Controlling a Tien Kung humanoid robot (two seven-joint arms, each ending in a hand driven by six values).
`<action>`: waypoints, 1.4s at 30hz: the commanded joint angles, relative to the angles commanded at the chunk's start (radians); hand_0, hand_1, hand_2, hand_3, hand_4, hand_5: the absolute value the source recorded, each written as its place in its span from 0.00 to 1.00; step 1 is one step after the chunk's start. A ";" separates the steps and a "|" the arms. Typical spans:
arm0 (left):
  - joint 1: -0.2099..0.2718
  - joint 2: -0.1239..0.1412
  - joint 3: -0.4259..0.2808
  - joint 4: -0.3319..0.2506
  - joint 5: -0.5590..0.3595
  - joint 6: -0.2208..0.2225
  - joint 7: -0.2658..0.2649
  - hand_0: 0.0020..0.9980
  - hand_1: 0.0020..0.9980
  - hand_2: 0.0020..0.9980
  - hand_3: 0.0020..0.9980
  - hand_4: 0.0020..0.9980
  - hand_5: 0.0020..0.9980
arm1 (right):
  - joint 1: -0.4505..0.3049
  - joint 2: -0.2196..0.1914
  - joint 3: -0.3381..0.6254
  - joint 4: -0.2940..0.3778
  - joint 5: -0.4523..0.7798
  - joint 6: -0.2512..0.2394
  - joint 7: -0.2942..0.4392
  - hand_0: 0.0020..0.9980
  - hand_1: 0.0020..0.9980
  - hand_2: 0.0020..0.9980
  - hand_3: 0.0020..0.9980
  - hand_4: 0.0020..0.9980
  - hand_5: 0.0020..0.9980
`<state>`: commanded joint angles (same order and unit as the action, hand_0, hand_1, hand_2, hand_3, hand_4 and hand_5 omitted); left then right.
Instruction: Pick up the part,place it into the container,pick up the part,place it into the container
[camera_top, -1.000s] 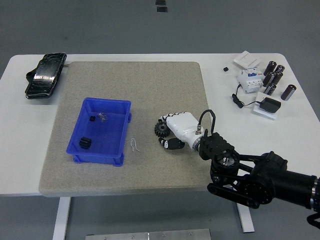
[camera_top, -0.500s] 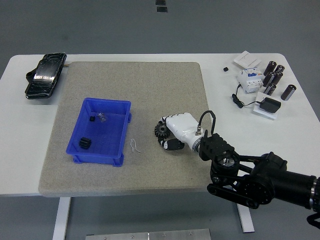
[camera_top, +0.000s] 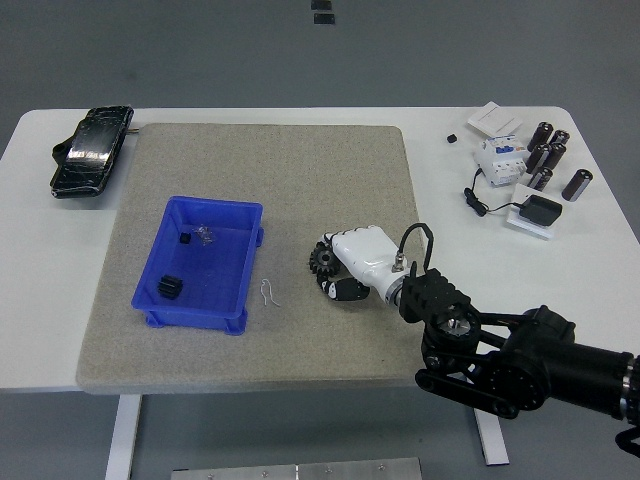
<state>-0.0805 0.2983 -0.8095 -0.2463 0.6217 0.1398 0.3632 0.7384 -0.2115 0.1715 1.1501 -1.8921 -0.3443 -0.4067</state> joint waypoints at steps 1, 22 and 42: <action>0.000 0.000 -0.001 0.000 0.001 0.000 0.000 0.68 0.64 0.60 0.58 0.61 0.29 | 0.001 -0.002 0.007 0.011 -0.005 -0.002 -0.001 0.38 0.49 0.47 0.64 0.49 0.17; -0.002 0.001 -0.090 -0.018 0.098 0.007 0.060 0.68 0.64 0.61 0.59 0.62 0.30 | 0.076 0.185 0.057 0.166 -0.063 -0.053 -0.013 0.40 0.54 0.61 0.67 0.44 0.23; 0.003 0.004 -0.153 -0.031 0.159 0.013 0.103 0.68 0.64 0.61 0.58 0.62 0.30 | 0.085 0.211 -0.030 0.096 -0.062 0.031 -0.030 0.89 0.90 0.89 0.85 0.78 0.53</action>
<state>-0.0776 0.3025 -0.9623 -0.2773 0.7802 0.1525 0.4659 0.8235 0.0000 0.1416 1.2460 -1.9540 -0.3131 -0.4367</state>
